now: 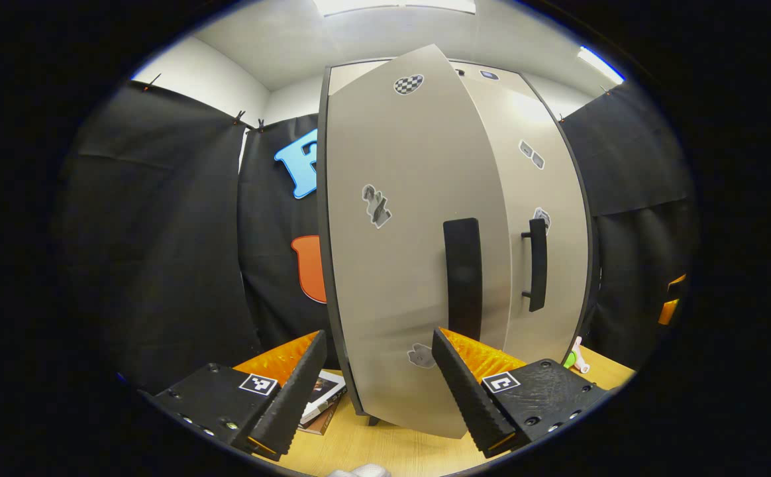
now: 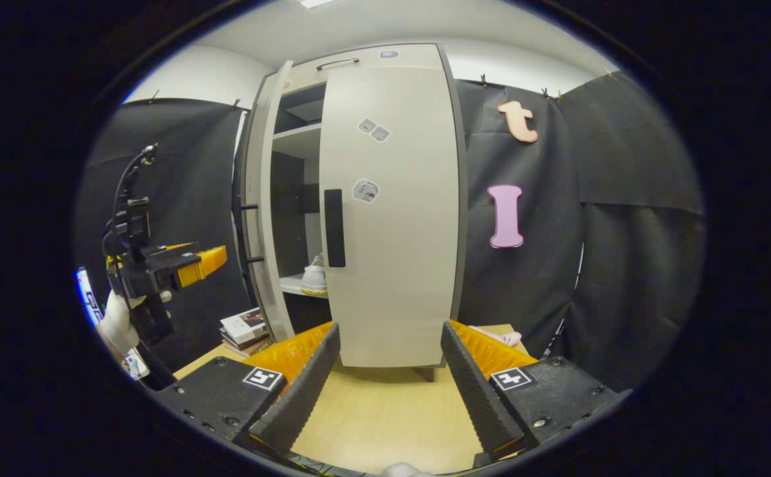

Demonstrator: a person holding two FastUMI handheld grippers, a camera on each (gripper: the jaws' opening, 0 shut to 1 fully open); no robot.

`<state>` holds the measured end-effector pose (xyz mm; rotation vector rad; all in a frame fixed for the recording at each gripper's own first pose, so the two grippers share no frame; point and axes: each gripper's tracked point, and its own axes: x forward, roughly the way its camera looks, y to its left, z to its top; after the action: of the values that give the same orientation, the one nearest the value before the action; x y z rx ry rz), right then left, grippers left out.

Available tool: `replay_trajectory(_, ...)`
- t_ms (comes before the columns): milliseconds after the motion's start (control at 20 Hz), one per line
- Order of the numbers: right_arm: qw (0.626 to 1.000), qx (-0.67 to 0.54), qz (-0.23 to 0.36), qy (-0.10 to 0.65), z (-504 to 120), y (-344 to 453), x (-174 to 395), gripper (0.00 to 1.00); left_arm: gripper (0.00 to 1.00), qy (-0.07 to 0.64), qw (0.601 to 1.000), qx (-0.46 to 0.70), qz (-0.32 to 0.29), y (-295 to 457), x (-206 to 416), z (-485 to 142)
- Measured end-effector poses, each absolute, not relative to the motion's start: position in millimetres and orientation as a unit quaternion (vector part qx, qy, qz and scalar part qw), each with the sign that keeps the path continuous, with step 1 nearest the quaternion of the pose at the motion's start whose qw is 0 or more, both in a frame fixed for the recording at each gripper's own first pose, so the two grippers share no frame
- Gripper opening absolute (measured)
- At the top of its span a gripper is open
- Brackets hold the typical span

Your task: Grab one shoe with the right hand and put it into the shoe cabinet, grab the other shoe with the left hand and put it into the shoe cabinet; then close the right door with the right hand and the left door with the left hand.

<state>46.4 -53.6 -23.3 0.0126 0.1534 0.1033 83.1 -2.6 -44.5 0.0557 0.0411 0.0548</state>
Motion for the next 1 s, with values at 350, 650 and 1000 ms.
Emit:
replay_trajectory(350, 0.996, 0.007, 0.063, 0.068, -15, -46, 49, 0.99, 1.0, 0.016, 1.0, 0.019, 0.011, -22, 61, -31)
replay_trajectory(650, 0.997, 0.011, 0.06, 0.053, -7, -35, 45, 1.0, 0.96, 0.012, 1.0, 0.012, 0.004, -26, 29, -21)
replay_trajectory(1000, 0.997, 0.015, 0.058, 0.055, -9, -22, 40, 0.99, 0.96, 0.025, 1.0, 0.012, 0.006, -19, 3, -35)
